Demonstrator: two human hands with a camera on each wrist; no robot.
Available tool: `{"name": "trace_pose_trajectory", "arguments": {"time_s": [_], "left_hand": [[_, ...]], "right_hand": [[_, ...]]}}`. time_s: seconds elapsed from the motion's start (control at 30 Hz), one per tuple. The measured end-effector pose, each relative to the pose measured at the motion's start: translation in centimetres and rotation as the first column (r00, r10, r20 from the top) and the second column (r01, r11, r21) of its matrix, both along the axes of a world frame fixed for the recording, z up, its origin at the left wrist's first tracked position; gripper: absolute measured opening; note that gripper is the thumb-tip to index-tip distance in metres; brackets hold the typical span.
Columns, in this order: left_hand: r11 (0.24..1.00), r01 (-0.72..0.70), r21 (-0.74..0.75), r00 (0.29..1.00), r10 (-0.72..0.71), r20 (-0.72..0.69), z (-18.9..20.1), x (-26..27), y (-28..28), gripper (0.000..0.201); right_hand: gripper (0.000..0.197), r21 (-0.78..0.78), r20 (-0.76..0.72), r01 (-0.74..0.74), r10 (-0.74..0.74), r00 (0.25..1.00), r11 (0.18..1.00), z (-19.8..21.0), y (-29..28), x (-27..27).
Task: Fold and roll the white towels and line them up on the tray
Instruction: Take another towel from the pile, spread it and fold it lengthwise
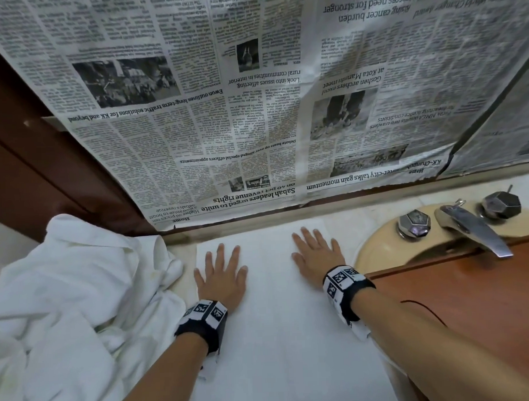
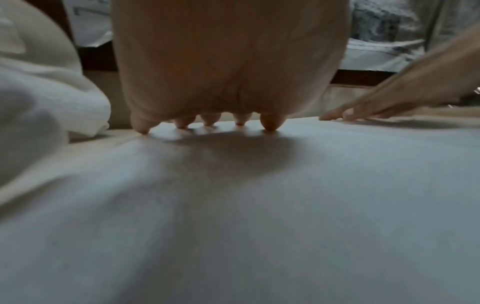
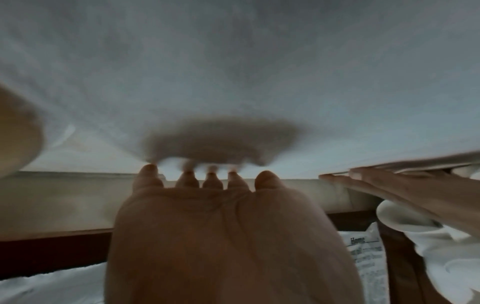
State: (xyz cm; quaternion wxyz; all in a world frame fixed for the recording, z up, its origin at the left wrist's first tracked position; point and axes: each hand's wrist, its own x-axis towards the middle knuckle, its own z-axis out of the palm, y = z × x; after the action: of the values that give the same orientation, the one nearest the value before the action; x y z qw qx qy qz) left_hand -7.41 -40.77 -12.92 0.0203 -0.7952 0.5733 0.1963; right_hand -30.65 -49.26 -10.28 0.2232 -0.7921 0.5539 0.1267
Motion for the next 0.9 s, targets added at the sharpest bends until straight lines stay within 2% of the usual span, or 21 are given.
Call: {"name": "trace_pose_trajectory", "arguments": {"time_s": [0.1,0.17,0.27,0.33,0.4,0.5,0.6,0.67,0.9], "left_hand": [[0.997,-0.067,0.026,0.998,0.067,-0.001,0.5,0.3,-0.2,0.061],[0.995,-0.100,0.016,0.995,0.100,-0.002,1.0,0.0,-0.4,0.062],[0.994,-0.010,-0.111,1.000,0.007,-0.024,2.0,-2.4,-1.1,0.059],[0.977,0.070,-0.203,0.989,-0.094,-0.112,2.6,-4.8,-2.2,0.054],[0.958,0.128,-0.258,0.955,-0.189,-0.226,3.0,-7.6,-3.9,0.051],[0.945,0.199,-0.260,0.900,-0.281,-0.334,3.1,-11.8,-6.4,0.044],[0.938,0.273,-0.212,0.887,-0.331,-0.323,3.0,-15.0,-8.2,0.040],[0.939,0.293,-0.180,0.896,-0.335,-0.291,2.8,-16.5,-8.8,0.040],[0.962,0.237,-0.136,0.954,-0.257,-0.156,2.6,-18.5,-9.5,0.043]], "right_hand": [[0.066,-0.021,-0.031,0.134,-0.135,0.990,0.991,0.6,-0.4,-0.6],[0.070,-0.058,0.037,0.193,-0.191,0.981,0.980,1.7,0.3,-1.0],[0.063,-0.074,0.230,0.282,-0.259,0.938,0.957,3.5,4.0,-2.3],[0.048,-0.109,0.274,0.349,-0.310,0.911,0.931,3.8,7.4,-3.8],[0.035,-0.209,0.247,0.378,-0.325,0.913,0.902,3.7,10.6,-5.3],[0.029,-0.218,0.084,0.393,-0.384,0.920,0.893,3.1,14.0,-6.6],[0.020,-0.179,0.025,0.377,-0.378,0.925,0.909,3.4,15.4,-6.8],[0.023,-0.172,0.023,0.363,-0.364,0.931,0.916,3.4,15.1,-6.9],[0.026,-0.150,0.081,0.392,-0.384,0.920,0.907,3.6,13.9,-6.3]]}}
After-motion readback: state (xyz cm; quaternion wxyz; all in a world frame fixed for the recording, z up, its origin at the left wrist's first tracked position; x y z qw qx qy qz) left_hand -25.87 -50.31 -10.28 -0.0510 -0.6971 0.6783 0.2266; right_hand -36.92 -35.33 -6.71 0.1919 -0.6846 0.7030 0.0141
